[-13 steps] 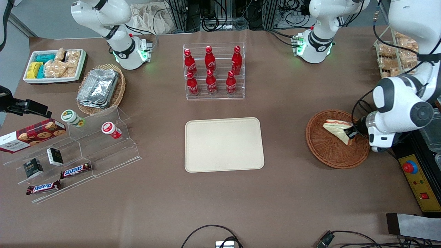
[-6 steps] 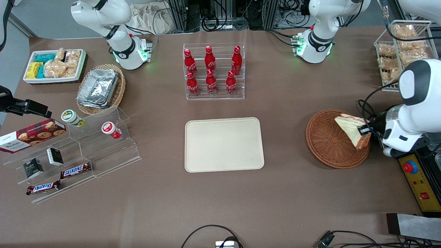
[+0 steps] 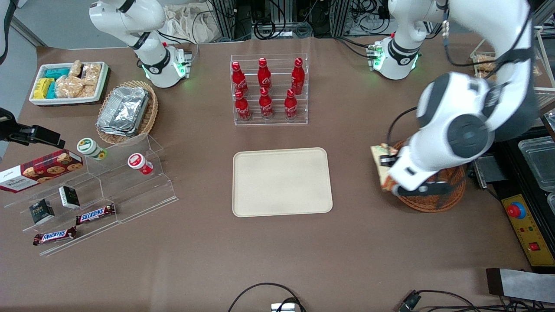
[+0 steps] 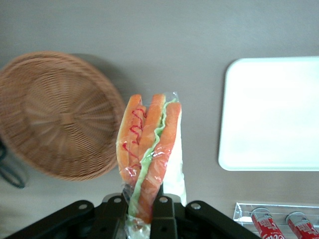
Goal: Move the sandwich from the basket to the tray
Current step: 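Lift the sandwich out of the basket and carry it toward the tray, then lower the sandwich onto the cream tray and open the left gripper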
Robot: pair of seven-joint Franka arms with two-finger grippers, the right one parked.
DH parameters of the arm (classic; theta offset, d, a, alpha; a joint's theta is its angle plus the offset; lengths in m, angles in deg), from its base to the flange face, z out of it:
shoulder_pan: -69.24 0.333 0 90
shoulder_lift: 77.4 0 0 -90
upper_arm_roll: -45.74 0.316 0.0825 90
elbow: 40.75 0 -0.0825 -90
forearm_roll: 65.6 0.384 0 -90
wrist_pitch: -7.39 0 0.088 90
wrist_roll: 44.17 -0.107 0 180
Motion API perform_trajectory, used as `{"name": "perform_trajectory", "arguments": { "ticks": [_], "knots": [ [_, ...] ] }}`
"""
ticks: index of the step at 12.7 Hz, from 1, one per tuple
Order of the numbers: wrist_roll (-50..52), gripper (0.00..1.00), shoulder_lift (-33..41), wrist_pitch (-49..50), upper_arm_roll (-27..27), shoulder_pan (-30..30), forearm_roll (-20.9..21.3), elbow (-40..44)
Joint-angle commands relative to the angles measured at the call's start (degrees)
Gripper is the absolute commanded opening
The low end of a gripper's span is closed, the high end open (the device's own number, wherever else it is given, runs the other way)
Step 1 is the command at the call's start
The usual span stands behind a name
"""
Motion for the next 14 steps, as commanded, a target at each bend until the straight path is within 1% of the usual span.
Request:
{"name": "perform_trajectory", "arguments": {
  "ticks": [1,3,6,8,11,12,13,14],
  "knots": [
    [-0.30,0.00,-10.17,0.87,0.74,-6.29,0.93,9.17],
    [1.36,0.00,-13.96,-4.20,0.74,-9.90,0.58,8.93],
    [6.20,0.00,-20.37,-15.01,0.74,-14.92,0.84,8.75],
    [6.47,0.00,-23.19,-16.71,0.74,-15.46,0.49,8.57],
    [6.29,0.00,-23.29,-16.72,0.74,-15.46,0.58,5.76],
    [6.38,0.15,-23.11,-16.28,0.74,-15.46,0.58,5.76],
    [6.30,0.99,-22.77,-16.10,0.83,-15.20,1.01,5.76],
    [6.47,1.00,-21.89,-15.93,0.83,-14.94,0.76,5.93]
  ]
}}
